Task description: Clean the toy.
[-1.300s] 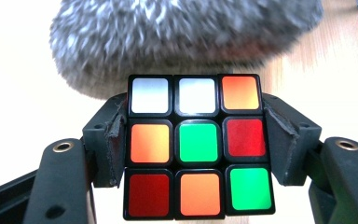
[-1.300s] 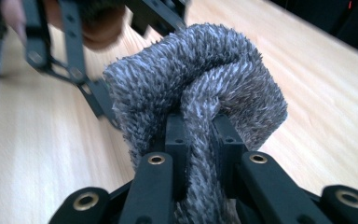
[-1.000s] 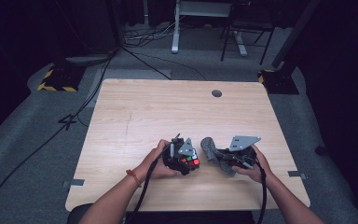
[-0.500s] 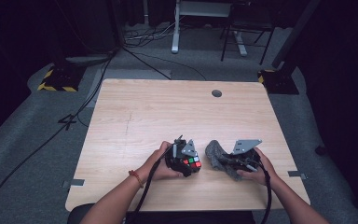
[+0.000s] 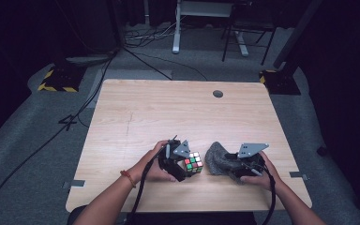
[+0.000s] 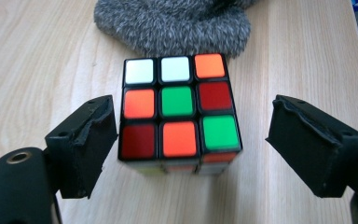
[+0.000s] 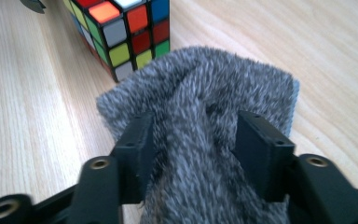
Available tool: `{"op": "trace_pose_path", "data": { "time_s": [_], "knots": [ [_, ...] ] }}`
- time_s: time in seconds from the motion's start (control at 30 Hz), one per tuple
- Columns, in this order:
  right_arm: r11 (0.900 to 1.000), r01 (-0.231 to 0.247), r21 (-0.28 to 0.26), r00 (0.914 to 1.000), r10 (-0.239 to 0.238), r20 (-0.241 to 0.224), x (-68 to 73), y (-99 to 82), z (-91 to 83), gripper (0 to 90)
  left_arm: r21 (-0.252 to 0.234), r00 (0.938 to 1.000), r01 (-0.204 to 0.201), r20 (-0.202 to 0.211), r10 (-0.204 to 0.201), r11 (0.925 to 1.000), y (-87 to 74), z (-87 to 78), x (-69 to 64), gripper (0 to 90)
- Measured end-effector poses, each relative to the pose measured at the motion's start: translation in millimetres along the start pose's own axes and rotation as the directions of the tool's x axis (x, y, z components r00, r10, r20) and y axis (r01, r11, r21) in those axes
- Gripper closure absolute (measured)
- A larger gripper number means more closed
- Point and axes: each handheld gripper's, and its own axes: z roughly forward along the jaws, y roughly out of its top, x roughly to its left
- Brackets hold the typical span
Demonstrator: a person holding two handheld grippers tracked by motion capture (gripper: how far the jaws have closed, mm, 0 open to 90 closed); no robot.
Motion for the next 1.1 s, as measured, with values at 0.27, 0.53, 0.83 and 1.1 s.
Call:
{"op": "trace_pose_path", "data": {
  "time_s": [0.27,0.53,0.83,1.1],
  "knots": [
    [0.9975,0.026,-0.066,0.9986,-0.023,0.047,13.7,12.3,-9.1,36.5,0.054,0.9998,0.013,0.013,-0.013,0.9985,-11.2,3.3,3.8,18.0],
    [0.9947,0.069,-0.075,0.9976,-0.069,0.012,36.4,23.9,3.3,33.8,0.055,0.9981,0.015,0.06,-0.019,0.9984,-14.3,2.5,-3.5,27.9],
    [0.9945,0.101,-0.029,0.9948,-0.101,-0.012,48.0,25.5,23.2,33.2,0.089,0.9935,-0.034,0.112,0.024,0.9955,-17.2,2.6,-25.9,31.7],
    [0.9939,0.11,-0.008,0.9939,-0.11,-0.005,47.6,23.7,26.4,33.6,0.102,0.9934,-0.051,0.108,0.04,0.9935,-18.5,0.3,-35.9,30.0]
  ]
}}
